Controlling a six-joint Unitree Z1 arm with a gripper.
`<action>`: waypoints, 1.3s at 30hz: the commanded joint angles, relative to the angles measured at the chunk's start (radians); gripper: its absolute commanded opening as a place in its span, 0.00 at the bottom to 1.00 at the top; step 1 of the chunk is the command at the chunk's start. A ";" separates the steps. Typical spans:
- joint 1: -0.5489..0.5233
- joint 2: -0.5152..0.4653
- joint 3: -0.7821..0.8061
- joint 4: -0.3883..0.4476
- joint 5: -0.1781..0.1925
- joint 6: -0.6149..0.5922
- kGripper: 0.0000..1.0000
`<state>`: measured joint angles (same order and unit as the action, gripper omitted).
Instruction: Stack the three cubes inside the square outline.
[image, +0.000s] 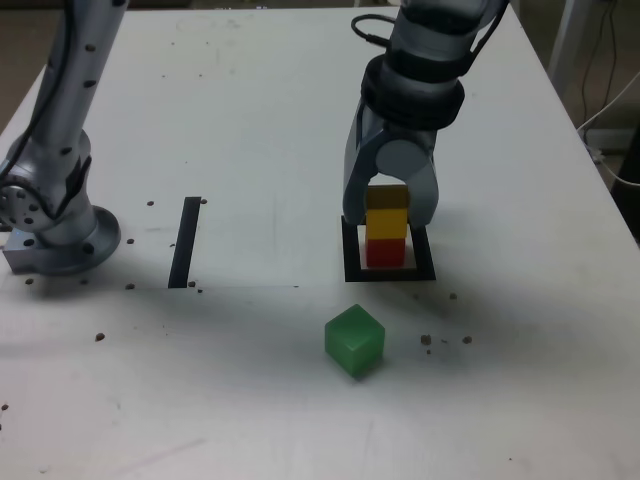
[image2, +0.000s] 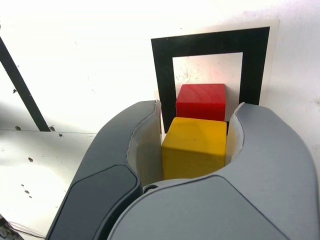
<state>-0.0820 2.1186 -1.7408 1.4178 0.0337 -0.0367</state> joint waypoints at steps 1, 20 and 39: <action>0.004 0.003 0.005 0.003 0.006 -0.002 0.15; 0.010 0.018 0.013 -0.002 0.020 -0.002 0.27; 0.015 0.008 0.024 -0.017 0.021 0.009 1.00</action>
<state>-0.0698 2.1327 -1.7199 1.4022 0.0505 -0.0293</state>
